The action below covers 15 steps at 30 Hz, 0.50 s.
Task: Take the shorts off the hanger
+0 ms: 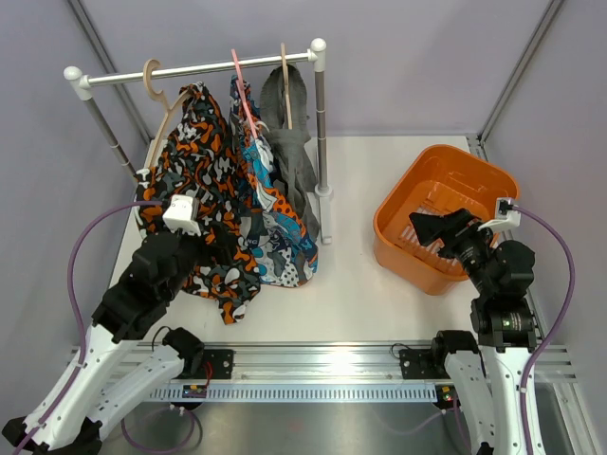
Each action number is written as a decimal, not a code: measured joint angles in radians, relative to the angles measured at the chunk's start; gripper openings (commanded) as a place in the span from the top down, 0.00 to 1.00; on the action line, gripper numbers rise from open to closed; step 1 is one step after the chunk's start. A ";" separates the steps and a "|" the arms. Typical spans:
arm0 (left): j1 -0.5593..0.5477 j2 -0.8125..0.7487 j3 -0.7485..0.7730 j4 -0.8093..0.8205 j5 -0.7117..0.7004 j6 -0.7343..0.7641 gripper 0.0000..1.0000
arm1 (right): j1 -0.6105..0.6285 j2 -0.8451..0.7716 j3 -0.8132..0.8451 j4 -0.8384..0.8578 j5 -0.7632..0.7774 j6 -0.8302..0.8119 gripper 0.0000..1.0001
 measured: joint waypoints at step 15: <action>0.000 0.209 0.415 0.000 0.109 0.000 0.01 | 0.000 0.043 0.013 -0.011 -0.015 -0.026 0.01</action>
